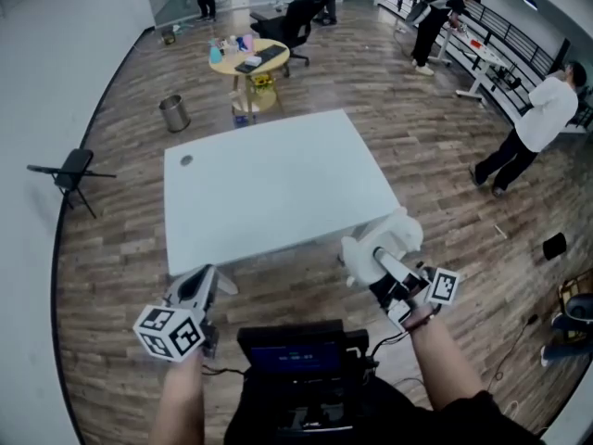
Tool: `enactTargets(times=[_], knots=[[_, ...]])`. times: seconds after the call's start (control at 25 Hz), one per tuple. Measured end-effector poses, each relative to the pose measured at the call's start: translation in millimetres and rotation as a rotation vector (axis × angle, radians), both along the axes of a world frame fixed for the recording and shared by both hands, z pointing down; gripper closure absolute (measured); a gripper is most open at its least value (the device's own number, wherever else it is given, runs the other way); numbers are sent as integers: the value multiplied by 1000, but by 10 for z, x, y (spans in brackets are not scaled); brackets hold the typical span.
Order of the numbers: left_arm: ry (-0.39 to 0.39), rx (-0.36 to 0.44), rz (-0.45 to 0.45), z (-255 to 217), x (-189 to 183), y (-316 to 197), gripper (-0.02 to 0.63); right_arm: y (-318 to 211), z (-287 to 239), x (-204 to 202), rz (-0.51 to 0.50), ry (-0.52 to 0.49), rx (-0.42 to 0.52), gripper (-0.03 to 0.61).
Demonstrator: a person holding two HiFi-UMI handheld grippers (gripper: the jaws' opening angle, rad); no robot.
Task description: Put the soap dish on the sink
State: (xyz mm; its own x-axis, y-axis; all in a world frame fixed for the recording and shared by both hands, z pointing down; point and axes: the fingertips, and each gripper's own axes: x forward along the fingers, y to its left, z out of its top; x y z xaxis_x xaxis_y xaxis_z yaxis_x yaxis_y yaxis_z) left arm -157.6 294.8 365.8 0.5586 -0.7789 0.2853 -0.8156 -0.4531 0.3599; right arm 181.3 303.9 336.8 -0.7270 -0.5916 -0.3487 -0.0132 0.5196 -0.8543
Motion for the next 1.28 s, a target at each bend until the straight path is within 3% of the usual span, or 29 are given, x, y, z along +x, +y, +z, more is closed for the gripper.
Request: enactTargets(times=[0.4, 0.72, 0.92, 1.28], knots=[[-1, 12, 55, 132, -567, -868, 604, -722, -3, -556, 57, -8, 14, 416], [3, 19, 106, 136, -605, -1309, 604, -950, 100, -635, 86, 2, -7, 416], [-2, 2, 75, 221, -659, -1363, 604, -1074, 221, -606, 74, -12, -24, 416], [-20, -4, -2, 246, -830, -1860, 604, -1875, 269, -777, 8, -16, -36, 416]])
